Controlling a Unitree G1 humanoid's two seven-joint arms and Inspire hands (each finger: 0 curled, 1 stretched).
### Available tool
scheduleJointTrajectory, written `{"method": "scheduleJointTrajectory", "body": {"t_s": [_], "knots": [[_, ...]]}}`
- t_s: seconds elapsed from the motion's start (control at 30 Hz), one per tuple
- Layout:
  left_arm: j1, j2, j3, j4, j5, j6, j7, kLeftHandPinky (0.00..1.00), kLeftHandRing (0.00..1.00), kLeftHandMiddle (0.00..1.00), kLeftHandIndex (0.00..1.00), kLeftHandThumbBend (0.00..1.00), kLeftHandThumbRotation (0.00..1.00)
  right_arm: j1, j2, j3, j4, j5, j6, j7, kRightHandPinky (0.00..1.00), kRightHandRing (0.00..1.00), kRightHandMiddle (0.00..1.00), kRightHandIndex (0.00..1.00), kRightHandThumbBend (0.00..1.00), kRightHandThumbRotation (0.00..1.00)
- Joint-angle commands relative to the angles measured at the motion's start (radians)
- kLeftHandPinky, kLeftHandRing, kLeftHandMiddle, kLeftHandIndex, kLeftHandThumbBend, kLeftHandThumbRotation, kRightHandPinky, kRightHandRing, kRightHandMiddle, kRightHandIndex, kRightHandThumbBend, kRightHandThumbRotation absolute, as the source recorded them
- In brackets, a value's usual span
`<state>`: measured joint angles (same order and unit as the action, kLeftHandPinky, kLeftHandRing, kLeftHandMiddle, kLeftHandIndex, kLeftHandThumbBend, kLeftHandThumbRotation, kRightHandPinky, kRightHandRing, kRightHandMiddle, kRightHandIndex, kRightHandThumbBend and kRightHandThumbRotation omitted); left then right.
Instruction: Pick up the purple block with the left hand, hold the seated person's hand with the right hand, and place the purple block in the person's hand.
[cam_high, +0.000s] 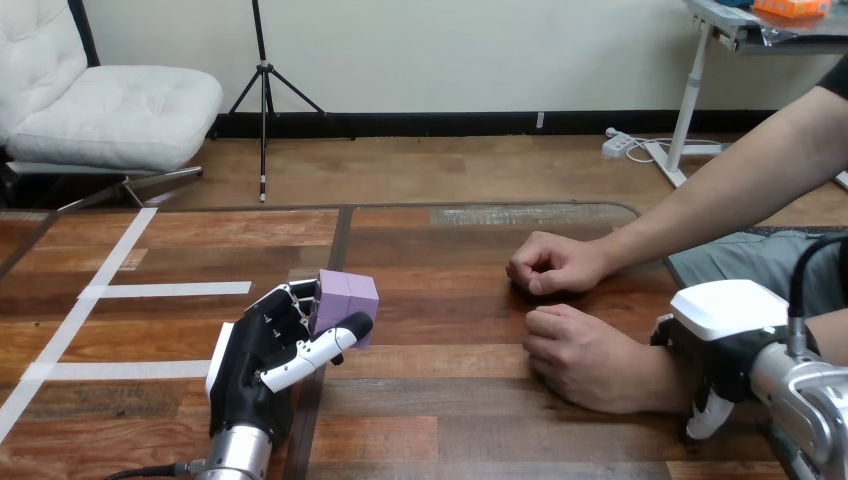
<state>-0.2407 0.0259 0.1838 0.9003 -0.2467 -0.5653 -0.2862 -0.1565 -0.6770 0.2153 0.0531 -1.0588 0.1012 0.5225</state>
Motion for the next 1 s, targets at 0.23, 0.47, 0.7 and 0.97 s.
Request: {"method": "scheduleJointTrajectory", "body": {"t_s": [0.23,0.47,0.7,0.97], "knots": [[-0.031,0.007,0.005,-0.069,0.004,-0.002,0.002,0.25,0.32,0.4,0.44,0.77,0.0,-0.072,-0.01,0.047,0.049,-0.022,0.014,-0.021,0.74,0.76,0.78,0.76,0.81,0.07],[-0.027,0.007,0.006,-0.073,0.0,0.002,-0.002,0.25,0.32,0.4,0.44,0.77,0.0,-0.094,0.003,0.062,0.077,-0.019,0.048,0.019,0.59,0.68,0.71,0.71,0.77,0.04],[-0.025,0.007,0.006,-0.075,0.001,0.001,-0.003,0.26,0.32,0.4,0.44,0.76,0.0,-0.116,0.003,0.084,0.107,-0.013,0.068,0.035,0.5,0.61,0.66,0.69,0.75,0.02],[-0.023,0.006,0.005,-0.078,0.003,0.003,0.002,0.26,0.32,0.4,0.44,0.76,0.0,-0.121,-0.003,0.096,0.121,-0.009,0.071,0.027,0.37,0.47,0.56,0.65,0.75,0.01]]}}
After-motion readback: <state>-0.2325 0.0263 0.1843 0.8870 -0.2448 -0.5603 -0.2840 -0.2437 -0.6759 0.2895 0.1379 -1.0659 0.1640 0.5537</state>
